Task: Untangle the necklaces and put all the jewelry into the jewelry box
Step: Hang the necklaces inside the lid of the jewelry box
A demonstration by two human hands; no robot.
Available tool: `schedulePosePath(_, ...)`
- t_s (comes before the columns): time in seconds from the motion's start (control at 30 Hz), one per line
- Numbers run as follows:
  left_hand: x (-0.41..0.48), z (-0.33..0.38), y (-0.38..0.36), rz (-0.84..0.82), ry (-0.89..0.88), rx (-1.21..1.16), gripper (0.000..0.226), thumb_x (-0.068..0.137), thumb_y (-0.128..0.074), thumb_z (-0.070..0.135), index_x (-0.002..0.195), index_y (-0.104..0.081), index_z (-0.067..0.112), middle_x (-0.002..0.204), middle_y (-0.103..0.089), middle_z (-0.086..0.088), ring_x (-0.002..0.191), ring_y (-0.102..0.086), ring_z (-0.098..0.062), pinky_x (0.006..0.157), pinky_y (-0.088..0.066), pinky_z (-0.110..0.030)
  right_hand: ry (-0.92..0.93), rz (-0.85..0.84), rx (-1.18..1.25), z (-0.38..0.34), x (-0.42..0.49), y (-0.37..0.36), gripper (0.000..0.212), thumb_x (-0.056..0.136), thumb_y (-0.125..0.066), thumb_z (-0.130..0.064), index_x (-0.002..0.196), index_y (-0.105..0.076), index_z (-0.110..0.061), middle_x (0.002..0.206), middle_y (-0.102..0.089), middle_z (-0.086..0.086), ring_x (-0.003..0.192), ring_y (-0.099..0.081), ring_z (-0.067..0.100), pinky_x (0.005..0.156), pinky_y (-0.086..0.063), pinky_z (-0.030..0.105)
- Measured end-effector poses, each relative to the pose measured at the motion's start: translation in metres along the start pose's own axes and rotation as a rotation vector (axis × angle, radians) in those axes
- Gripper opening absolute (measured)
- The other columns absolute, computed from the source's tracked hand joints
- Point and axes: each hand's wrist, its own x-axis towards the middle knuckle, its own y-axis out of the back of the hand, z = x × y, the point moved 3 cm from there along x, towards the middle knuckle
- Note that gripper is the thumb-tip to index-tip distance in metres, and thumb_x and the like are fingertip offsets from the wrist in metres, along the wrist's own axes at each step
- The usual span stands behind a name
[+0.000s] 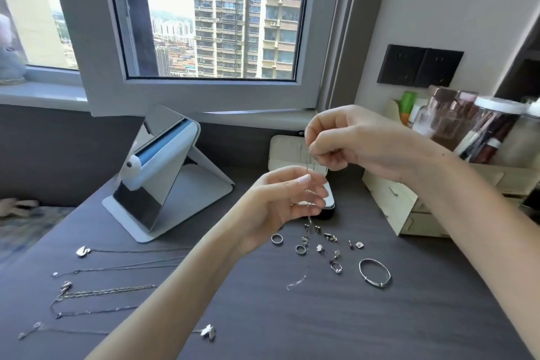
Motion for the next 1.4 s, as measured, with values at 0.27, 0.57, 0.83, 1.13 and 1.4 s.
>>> schedulePosePath(0.27,-0.006,-0.007,-0.006,0.078,-0.027,0.017,0.021,0.085,-0.054,0.016,0.079,-0.074,0.013,0.077,-0.069,-0.007,0.067,-0.063,-0.017,0.06,-0.049,-0.023,-0.021,-0.044,0.008,0.005,-0.012,-0.006,0.022,0.079,-0.051,0.01,0.068,-0.057,-0.008,0.053,-0.048,0.0,0.047,-0.04,0.012,0.048,-0.029,0.023)
schedulePosePath(0.57,-0.025,-0.05,0.002,0.156,0.271,0.275,0.009,0.091,-0.057,0.008,0.089,-0.066,0.005,0.08,-0.07,-0.008,0.073,-0.064,-0.02,0.073,-0.052,-0.027,0.065,-0.084,0.196,-0.003,-0.024,0.001,0.003,0.068,-0.054,-0.003,0.067,-0.054,-0.006,0.05,-0.049,0.003,0.047,-0.04,0.014,0.045,-0.032,0.021)
schedulePosePath(0.83,-0.049,-0.064,0.034,0.461,0.391,-0.505,0.019,0.08,-0.055,0.009,0.064,-0.066,0.005,0.072,-0.07,-0.012,0.074,-0.07,-0.026,0.077,-0.058,-0.041,0.034,-0.02,0.293,0.043,-0.065,0.022,0.013,0.059,-0.067,-0.012,0.068,-0.058,-0.008,0.056,-0.049,0.011,0.051,-0.045,0.019,0.045,-0.038,0.023)
schedulePosePath(1.13,-0.026,-0.01,0.05,0.471,0.223,0.325,0.02,0.092,-0.055,0.029,0.083,-0.069,0.018,0.059,-0.027,0.004,0.051,-0.027,-0.011,0.049,-0.035,-0.018,-0.35,-0.083,-0.085,0.144,-0.103,-0.038,0.012,0.078,-0.073,-0.006,0.077,-0.061,-0.01,0.07,-0.068,0.005,0.061,-0.057,0.013,0.06,-0.047,0.024)
schedulePosePath(1.4,0.003,0.028,-0.004,0.099,0.285,0.987,0.019,0.088,-0.062,0.03,0.083,-0.074,0.016,0.059,-0.041,0.005,0.053,-0.031,-0.011,0.05,-0.03,-0.02,-0.211,0.043,-0.362,0.164,-0.1,-0.076,0.022,0.079,-0.07,-0.018,0.09,-0.059,-0.033,0.085,-0.068,-0.013,0.079,-0.059,-0.001,0.072,-0.043,0.013)
